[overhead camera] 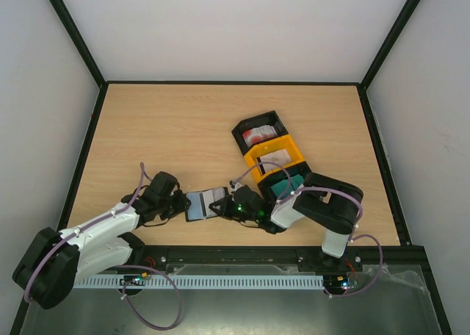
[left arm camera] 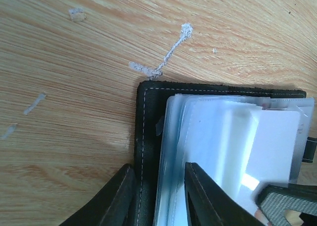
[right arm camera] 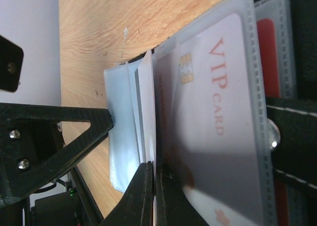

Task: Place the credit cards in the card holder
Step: Insert the credit card into the card holder.

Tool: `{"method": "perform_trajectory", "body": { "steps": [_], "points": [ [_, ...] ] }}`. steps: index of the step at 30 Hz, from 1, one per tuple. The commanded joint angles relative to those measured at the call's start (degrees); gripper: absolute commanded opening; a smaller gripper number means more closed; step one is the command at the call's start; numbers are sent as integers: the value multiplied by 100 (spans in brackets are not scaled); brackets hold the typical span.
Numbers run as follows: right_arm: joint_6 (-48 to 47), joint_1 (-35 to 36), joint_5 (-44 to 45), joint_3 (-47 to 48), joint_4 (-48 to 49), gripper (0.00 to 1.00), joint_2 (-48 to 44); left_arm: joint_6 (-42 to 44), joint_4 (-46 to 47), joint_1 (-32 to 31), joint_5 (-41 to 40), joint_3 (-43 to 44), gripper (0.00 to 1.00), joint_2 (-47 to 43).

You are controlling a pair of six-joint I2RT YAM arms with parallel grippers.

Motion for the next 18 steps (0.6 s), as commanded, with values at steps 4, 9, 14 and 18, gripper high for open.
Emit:
{"method": "perform_trajectory", "body": {
  "steps": [4,9,14,18],
  "points": [
    [53,253,-216,215,40,2,520,-78,-306,-1,192,-220,28,-76],
    [108,284,-240,237,112,3,591,-110,-299,-6,246,-292,27,-176],
    [-5,321,-56,277,-235,9,339,-134,-359,-5,256,-304,28,-316],
    [-205,365,157,577,-1014,22,201,-77,-336,-2,314,-264,29,-353]
  ]
}}
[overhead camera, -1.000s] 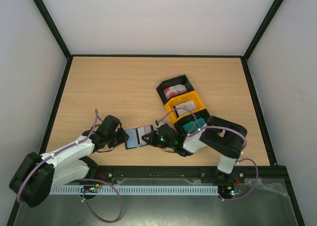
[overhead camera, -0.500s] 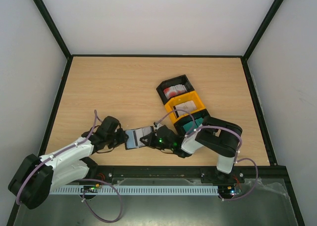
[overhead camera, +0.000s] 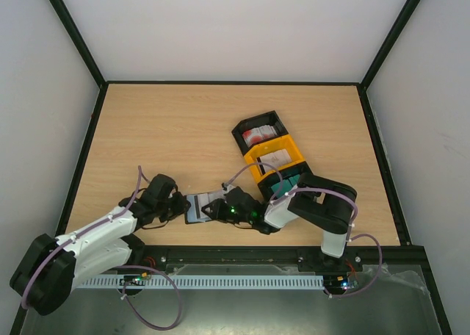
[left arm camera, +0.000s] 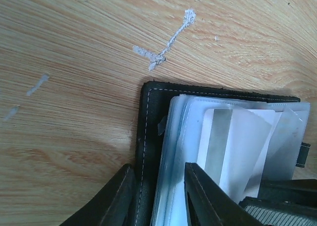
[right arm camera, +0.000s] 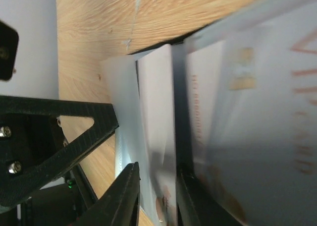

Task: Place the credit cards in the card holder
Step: Insert the credit card into the card holder.

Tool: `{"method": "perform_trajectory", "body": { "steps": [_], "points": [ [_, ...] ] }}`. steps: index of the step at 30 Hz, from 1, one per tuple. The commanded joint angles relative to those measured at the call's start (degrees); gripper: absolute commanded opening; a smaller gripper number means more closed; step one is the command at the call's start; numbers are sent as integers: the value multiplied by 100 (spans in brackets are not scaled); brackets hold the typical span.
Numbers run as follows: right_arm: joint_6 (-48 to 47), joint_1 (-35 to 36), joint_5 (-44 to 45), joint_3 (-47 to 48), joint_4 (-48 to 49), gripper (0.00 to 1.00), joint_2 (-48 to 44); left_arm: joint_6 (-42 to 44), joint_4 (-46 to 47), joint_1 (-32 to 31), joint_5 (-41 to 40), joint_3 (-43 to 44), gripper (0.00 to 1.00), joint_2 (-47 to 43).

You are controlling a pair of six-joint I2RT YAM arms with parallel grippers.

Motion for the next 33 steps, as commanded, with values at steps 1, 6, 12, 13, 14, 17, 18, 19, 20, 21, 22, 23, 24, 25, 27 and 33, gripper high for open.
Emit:
{"method": "perform_trajectory", "body": {
  "steps": [1,6,12,13,14,17,18,19,20,21,22,23,24,25,27,33],
  "points": [
    [-229,138,269,289,-1069,24,-162,69,-269,-5,257,-80,30,-31],
    [-366,295,553,538,-1808,32,-225,158,-228,-7,404,-27,30,-11],
    [-687,514,907,1145,-2720,36,-110,178,-89,-7,593,-108,29,-15],
    [-728,541,976,1231,-2876,36,-79,182,-77,-7,605,-127,29,-30],
    [-767,557,1042,1289,-3008,37,-68,182,-87,-3,602,-135,29,-47],
    [-801,559,1232,1323,-3271,37,-167,195,-123,-7,582,-140,29,-86],
    [-821,559,1293,1332,-3358,37,-226,199,-132,-1,574,-138,29,-83],
    [-835,563,1364,1331,-3494,38,-294,198,-141,-1,567,-130,29,-83],
    [-843,559,1438,1341,-3589,39,-374,195,-154,-4,556,-130,29,-83],
    [-860,559,1513,1344,-3674,41,-454,195,-163,0,540,-129,29,-86],
    [-882,559,1574,1347,-3753,43,-528,183,-168,-7,524,-123,29,-86],
    [-889,559,1623,1355,-3829,45,-592,170,-175,-3,513,-113,30,-84],
    [-910,559,1655,1360,-3881,48,-645,162,-177,-6,502,-104,30,-85],
    [-929,559,1663,1367,-3921,50,-681,160,-170,-1,508,-102,30,-90],
    [-938,559,1664,1373,-3996,54,-725,169,-177,-6,518,-70,32,-94],
    [-1039,559,1582,1557,-4104,47,-538,217,-185,-6,527,-10,30,-87]
  ]
}}
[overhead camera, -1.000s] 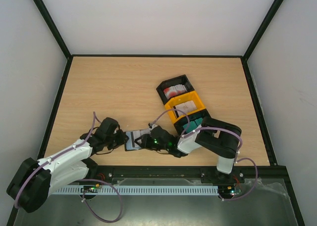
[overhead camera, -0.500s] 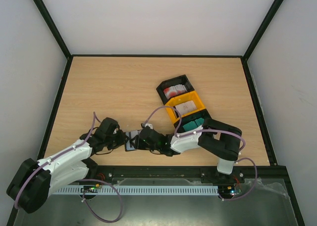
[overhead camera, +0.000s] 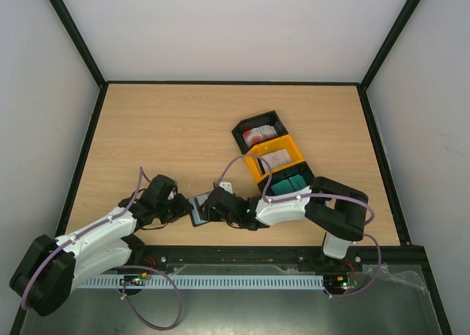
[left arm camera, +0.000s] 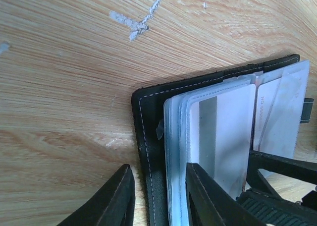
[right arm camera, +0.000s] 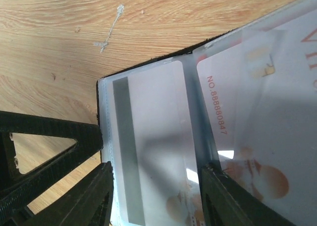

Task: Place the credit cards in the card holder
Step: Insert the credit card into the card holder.

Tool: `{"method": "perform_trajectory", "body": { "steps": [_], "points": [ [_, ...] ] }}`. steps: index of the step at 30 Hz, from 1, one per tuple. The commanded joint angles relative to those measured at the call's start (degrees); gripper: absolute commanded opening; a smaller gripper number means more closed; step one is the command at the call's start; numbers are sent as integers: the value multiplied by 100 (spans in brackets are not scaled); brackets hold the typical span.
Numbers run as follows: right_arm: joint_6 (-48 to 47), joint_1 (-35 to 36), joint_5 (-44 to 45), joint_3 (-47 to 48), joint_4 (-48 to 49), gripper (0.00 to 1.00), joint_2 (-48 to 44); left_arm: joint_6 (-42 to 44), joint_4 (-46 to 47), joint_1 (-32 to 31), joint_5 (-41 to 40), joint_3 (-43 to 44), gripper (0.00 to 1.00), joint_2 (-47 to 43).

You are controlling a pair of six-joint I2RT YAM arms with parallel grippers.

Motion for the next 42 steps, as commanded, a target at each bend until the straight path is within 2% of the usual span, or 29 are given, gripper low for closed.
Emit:
{"method": "perform_trajectory", "body": {
  "steps": [1,6,10,14,18,20,24,31,42],
  "points": [
    [-192,28,131,226,-507,44,146,79,-177,-20,71,24,29,-25],
    [-323,30,-98,376,-481,32,375,109,-149,-19,66,-28,24,44],
    [-370,32,-184,373,-415,30,363,117,-118,-18,88,-57,23,52],
    [-385,29,82,339,-567,30,112,89,-474,-20,-206,121,23,-172],
    [-377,36,760,378,-1160,44,-305,83,-954,-20,-715,483,37,-816],
    [-463,36,861,379,-1293,45,-480,93,-1021,-19,-754,577,41,-1003],
    [-694,50,793,612,-1740,44,-393,-18,-870,-17,-564,600,42,-1076],
    [-1019,80,328,1008,-2109,31,112,-181,-258,-14,-88,506,40,-979],
    [-541,81,511,1083,-2499,8,385,-377,385,-20,387,-5,34,-822]
  ]
}}
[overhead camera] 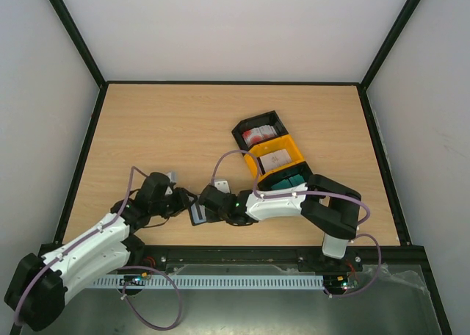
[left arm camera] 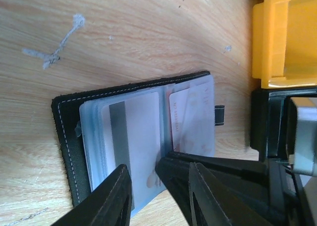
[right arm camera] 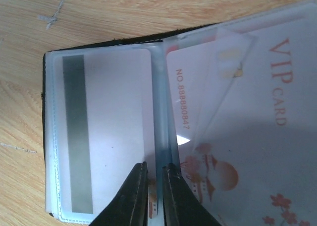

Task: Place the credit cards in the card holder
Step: Insert the credit card into the card holder.

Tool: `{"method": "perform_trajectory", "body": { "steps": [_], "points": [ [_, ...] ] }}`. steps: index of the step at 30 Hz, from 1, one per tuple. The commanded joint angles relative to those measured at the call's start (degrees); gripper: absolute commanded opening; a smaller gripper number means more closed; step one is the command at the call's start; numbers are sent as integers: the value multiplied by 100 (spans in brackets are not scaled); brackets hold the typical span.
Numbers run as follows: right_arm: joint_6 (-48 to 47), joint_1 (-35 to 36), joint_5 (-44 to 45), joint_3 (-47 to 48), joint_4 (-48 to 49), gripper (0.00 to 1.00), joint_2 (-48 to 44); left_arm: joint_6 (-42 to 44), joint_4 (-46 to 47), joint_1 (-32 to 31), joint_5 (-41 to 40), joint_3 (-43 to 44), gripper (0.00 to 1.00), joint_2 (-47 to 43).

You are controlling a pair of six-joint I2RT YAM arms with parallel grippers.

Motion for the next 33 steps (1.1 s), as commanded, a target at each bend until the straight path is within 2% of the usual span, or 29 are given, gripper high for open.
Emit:
{"method": "perform_trajectory", "body": {
  "steps": [1,6,14,24,33],
  "points": [
    [201,43,211,55,-439,7,89,-71,294,-18,272,-207,34,71],
    [243,44,122,-25,-368,2,151,-94,442,-18,421,-364,34,66],
    [417,43,131,-178,-355,2,233,-103,430,-18,419,-526,35,189],
    [492,45,67,-353,-202,2,194,-195,902,-17,612,-675,30,447],
    [518,43,69,-411,-151,2,174,-205,1010,-11,598,-693,30,550]
  ]
}}
